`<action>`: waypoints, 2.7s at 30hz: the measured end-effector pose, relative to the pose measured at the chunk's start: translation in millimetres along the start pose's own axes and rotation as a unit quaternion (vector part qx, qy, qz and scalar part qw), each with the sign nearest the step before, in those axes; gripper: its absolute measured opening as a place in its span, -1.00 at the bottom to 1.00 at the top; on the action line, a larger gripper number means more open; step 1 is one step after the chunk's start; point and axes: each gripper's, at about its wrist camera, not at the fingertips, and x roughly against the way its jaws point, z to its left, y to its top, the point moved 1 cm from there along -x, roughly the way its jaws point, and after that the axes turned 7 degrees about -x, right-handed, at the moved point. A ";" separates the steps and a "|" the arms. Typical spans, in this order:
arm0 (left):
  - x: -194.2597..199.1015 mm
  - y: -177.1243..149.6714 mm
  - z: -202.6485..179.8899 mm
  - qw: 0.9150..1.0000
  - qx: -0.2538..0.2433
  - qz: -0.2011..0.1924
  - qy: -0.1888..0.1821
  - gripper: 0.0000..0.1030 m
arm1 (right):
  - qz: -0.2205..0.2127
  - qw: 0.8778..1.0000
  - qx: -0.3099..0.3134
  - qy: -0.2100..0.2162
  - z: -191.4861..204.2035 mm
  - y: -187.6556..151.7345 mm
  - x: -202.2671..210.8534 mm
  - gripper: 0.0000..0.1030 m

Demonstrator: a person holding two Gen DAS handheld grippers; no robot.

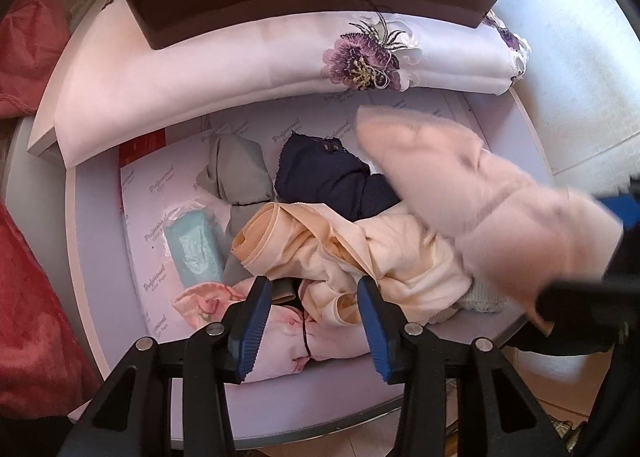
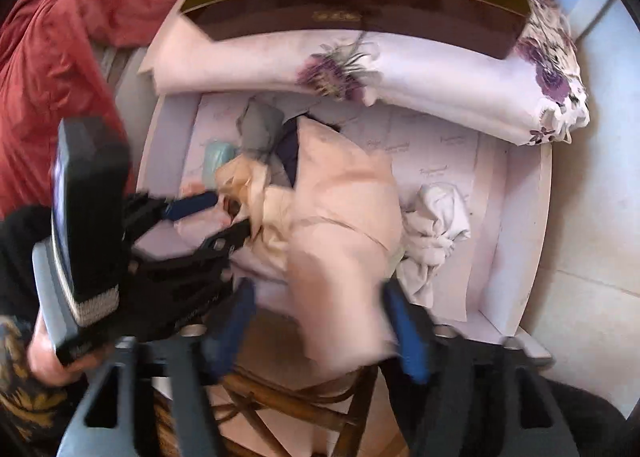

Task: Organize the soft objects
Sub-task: 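Lift the peach garment up out of the drawer with the right tool, then carry the peach garment into the gold-lined tray with the right tool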

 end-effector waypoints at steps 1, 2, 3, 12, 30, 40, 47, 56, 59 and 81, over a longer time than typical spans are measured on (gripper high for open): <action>-2.4 0.1 1.2 1.000 0.000 0.001 -0.001 -0.14 | 0.000 1.000 -0.002 -0.005 -1.4 4.9 -1.1 0.42; -3.3 0.2 1.1 1.000 0.000 0.001 -0.002 -0.14 | 0.000 1.000 0.001 -0.012 -1.6 10.3 -3.6 0.42; -3.7 0.0 1.2 1.000 0.000 0.002 -0.002 -0.14 | 0.004 1.000 0.009 -0.022 -0.2 15.7 -8.0 0.41; -7.8 -0.2 5.0 1.000 0.012 0.008 -0.012 -0.14 | 0.041 0.998 -0.002 -0.043 -7.2 36.6 -42.0 0.44; -3.1 2.9 -3.0 1.000 -0.007 -0.013 0.002 -0.31 | -0.029 0.997 0.024 -0.071 8.8 23.2 -0.9 -0.23; -5.1 4.5 -8.9 1.000 -0.015 -0.018 0.008 -0.38 | -0.178 0.984 0.006 -0.025 27.1 10.6 94.1 -0.23; -3.5 3.9 -7.7 1.000 -0.006 -0.020 0.005 -0.38 | -0.234 0.971 -0.031 -0.046 35.2 54.7 96.7 -0.23; 1.3 6.0 -3.8 1.000 0.002 -0.028 0.008 -0.38 | -0.265 0.960 -0.059 -0.077 23.6 110.0 83.9 -0.23; 2.2 7.6 0.1 0.999 0.014 -0.031 0.003 -0.38 | -0.267 0.958 -0.068 -0.083 17.9 123.2 80.3 -0.23; -4.0 7.2 1.4 0.999 0.024 -0.024 0.006 -0.38 | -0.268 0.951 -0.054 -0.144 -7.1 196.6 39.6 -0.21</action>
